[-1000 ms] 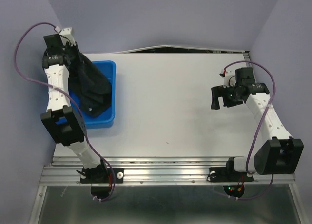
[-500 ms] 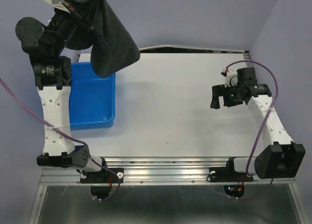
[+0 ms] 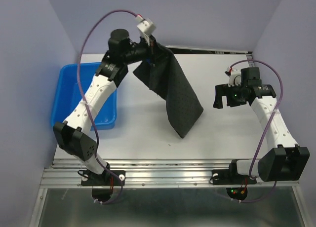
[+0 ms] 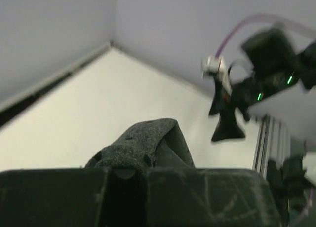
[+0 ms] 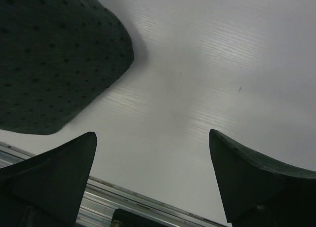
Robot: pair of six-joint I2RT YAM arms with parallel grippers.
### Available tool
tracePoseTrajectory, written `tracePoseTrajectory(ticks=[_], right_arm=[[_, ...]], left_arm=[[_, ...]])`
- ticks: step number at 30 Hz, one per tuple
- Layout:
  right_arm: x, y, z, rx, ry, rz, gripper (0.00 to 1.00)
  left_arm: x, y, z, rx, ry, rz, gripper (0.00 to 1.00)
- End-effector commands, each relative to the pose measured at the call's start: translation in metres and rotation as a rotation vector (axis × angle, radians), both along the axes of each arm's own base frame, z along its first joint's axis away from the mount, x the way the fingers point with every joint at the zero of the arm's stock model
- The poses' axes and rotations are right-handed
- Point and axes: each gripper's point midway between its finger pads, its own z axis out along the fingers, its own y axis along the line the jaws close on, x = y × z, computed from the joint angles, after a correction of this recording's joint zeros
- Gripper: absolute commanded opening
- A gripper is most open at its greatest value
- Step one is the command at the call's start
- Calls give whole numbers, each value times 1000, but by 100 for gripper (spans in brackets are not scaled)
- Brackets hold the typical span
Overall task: Fold and stack the skirts
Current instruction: Move the skirt to the center of the board
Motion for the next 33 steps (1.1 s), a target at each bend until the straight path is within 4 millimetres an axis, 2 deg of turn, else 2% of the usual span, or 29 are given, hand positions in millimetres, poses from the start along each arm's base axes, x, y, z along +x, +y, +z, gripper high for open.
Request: tracePoseTrajectory(ticks=[1, 2, 3, 4, 5, 8, 10, 12, 13, 15, 16, 17, 18, 19, 20, 21, 22, 23, 25, 26, 27, 29, 33], right_arm=[[13, -7, 21, -49, -93, 17, 100], [13, -8, 22, -60, -98, 25, 100], [11, -10, 23, -71, -106, 29, 100], [11, -10, 23, -80, -113, 46, 100], [10, -7, 25, -70, -120, 61, 100], [9, 2, 31, -29, -133, 94, 100], [7, 14, 37, 34, -145, 130, 99], [7, 25, 44, 95, -165, 160, 99], [6, 28, 49, 108, -185, 170, 99], [10, 29, 55, 109, -217, 175, 99], [13, 27, 57, 100, -229, 169, 99], [18, 25, 57, 87, -231, 161, 100], [21, 22, 56, 72, -227, 147, 99], [24, 21, 54, 70, -218, 138, 99], [29, 21, 47, 80, -185, 124, 99], [34, 22, 51, 87, -188, 120, 98], [37, 23, 50, 98, -180, 117, 98], [40, 27, 47, 125, -155, 115, 98], [44, 33, 51, 160, -149, 132, 98], [43, 37, 50, 184, -134, 141, 98], [44, 45, 50, 221, -119, 173, 97], [39, 53, 49, 273, -81, 203, 97], [27, 81, 43, 370, -3, 282, 97]], left_arm=[[-24, -33, -80, 307, -8, -123, 0], [-29, -47, -86, 392, -44, -113, 0], [-39, -43, -119, 556, -42, -153, 0], [-40, -50, -149, 658, -12, -181, 0], [-47, -51, -156, 751, -12, -165, 0], [-39, -52, -163, 785, -2, -100, 0], [-40, -58, -153, 748, -27, -117, 0], [-65, -68, -153, 723, -51, -265, 0], [-74, -69, -152, 745, -121, -326, 0], [-99, -67, -166, 811, -163, -433, 0], [-120, -70, -169, 845, -221, -499, 0], [-126, -63, -191, 942, -270, -531, 0], [-134, -61, -202, 992, -302, -545, 0], [-144, -58, -203, 1021, -350, -545, 0], [-163, -58, -232, 1110, -398, -584, 0], [-174, -56, -244, 1144, -425, -606, 0], [-186, -54, -244, 1147, -475, -614, 0], [-206, -52, -271, 1197, -526, -657, 0], [-223, -46, -284, 1215, -598, -666, 0], [-229, -42, -296, 1243, -612, -678, 0], [-237, -34, -316, 1297, -623, -697, 0], [-237, -23, -338, 1362, -639, -679, 0], [-246, -11, -365, 1431, -660, -693, 0]])
